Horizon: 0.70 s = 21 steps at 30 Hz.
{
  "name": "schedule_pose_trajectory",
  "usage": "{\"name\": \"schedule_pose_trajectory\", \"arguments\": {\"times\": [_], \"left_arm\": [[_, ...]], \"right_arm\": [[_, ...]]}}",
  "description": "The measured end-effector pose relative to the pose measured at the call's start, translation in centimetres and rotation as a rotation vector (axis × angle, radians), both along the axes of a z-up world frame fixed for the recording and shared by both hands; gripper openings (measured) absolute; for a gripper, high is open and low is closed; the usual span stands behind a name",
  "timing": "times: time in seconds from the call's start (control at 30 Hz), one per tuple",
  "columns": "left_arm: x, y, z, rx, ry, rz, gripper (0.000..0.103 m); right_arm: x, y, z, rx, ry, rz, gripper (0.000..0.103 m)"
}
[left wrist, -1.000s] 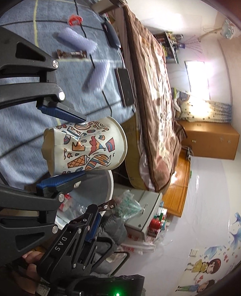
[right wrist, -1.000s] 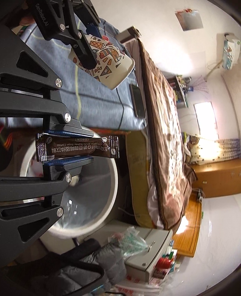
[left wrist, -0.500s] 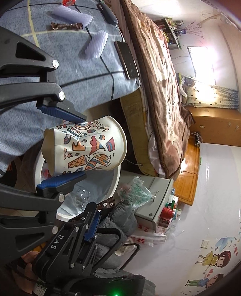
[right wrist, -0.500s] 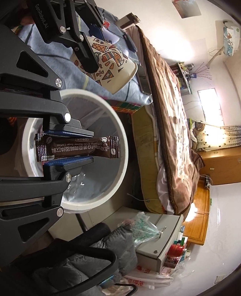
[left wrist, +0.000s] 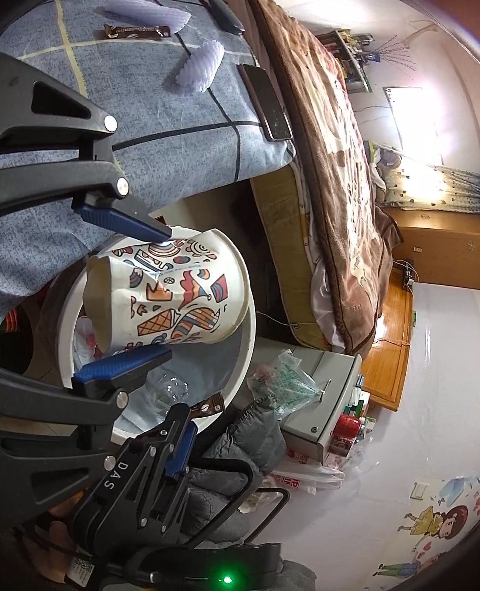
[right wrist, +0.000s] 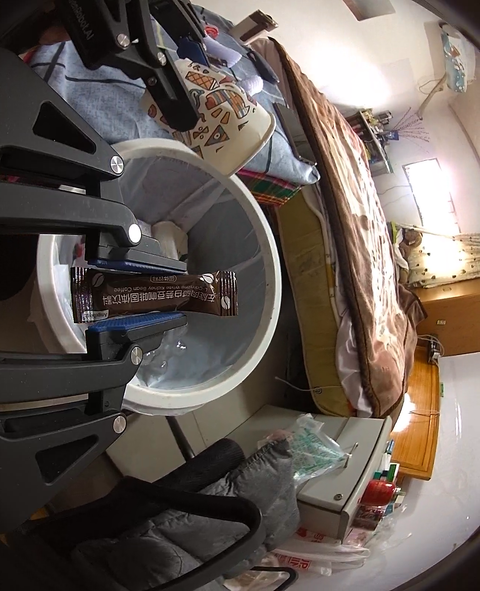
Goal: Collect trash
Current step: 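Open both grippers to drop the cup and sachet into the bin, then move both grippers back over the bed toward the white foam nets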
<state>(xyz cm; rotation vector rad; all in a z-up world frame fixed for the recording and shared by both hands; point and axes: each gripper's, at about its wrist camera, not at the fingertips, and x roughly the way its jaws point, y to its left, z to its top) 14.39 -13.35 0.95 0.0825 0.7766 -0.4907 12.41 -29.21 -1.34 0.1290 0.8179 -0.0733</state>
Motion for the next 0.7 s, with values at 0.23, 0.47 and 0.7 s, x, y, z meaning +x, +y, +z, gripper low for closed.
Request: {"name": "schedule_pose_trajectory", "arguments": {"times": [0.23, 0.47, 0.7], "left_arm": [[0.0, 0.2, -0.2, 0.004, 0.001, 0.008, 0.070], [-0.5, 1.2, 0.4, -0.016, -0.009, 0.022, 0.070], [-1.1, 2.7, 1.1, -0.027, -0.027, 0.041, 0.070]], "right_arm": [[0.0, -0.4, -0.2, 0.003, 0.006, -0.013, 0.053], [-0.4, -0.1, 0.4, -0.005, -0.010, -0.016, 0.053], [-0.7, 1.0, 1.0, -0.009, -0.028, -0.009, 0.053]]}}
